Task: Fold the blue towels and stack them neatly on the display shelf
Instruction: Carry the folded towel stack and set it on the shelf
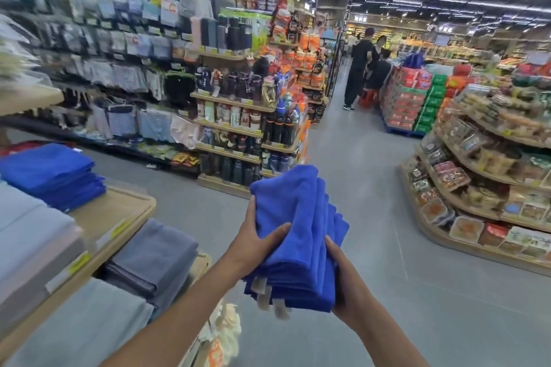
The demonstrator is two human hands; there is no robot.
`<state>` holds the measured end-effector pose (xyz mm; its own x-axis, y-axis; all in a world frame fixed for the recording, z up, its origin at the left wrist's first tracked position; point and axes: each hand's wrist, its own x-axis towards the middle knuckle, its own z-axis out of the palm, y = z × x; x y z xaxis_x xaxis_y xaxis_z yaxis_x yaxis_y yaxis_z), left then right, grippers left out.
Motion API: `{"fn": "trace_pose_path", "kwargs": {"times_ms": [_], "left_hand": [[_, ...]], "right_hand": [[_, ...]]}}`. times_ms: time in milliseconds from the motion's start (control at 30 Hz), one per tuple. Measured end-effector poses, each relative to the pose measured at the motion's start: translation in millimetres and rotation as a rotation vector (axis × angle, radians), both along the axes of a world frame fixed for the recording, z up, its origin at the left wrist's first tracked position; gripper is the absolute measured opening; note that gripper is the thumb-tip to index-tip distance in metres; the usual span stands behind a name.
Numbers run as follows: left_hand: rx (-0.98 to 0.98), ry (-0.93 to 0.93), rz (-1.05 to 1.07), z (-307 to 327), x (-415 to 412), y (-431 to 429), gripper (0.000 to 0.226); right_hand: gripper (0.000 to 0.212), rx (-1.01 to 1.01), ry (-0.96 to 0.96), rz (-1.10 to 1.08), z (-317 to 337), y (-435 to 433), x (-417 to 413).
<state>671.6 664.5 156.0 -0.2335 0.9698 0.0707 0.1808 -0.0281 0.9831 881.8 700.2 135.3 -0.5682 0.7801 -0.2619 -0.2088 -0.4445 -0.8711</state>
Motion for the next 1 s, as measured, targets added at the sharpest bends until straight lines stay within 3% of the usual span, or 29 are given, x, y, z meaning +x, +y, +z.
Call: {"fn": "trace_pose_path", "kwargs": {"times_ms": [233,467,633,833,1000], "left_hand": [[0.029,-0.057,0.231,-2,-18,121,0.121],[0.049,-0.024,0.577,3,-73,172,0.091],[0.011,-0.025,0.814,-3,-132,177,0.125],[0.015,-0.036,1.011,0,-219,175,0.116],[-0.028,-0.057,1.130,11,-279,176,0.130]], "right_hand": [[0.054,0.023,-0.009,0.219,2,169,-32],[0.053,-0.019,0.004,0.519,2,282,-128],[0.053,-0.026,-0.017,0.760,-5,320,-228],[0.057,-0.057,-0.009,0.990,-1,332,-351],[0.056,-0.043,0.010,1.100,8,340,-434]]}}
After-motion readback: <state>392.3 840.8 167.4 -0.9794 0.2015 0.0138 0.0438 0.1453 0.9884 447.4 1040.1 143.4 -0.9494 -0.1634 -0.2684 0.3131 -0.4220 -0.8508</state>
